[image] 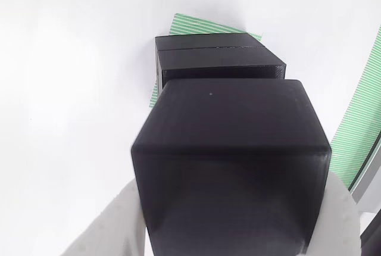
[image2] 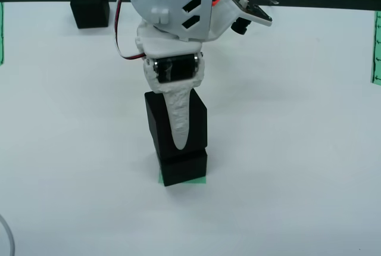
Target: Stack 3 Blocks on the chosen place.
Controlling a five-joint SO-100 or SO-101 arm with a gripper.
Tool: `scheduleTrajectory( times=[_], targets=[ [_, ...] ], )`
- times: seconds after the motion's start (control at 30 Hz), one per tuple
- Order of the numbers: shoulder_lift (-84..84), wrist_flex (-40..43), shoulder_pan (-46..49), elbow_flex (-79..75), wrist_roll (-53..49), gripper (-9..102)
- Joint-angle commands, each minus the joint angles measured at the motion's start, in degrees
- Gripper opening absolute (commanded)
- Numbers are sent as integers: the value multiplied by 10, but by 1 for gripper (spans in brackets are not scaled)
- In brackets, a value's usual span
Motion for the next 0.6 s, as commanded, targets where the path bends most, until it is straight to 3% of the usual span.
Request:
scheduleTrajectory(
  times=[0.0, 0.57],
  targets=[
    [4, 3, -1, -13, -4, 32],
    [20, 3, 5, -5, -20, 36]
  ],
)
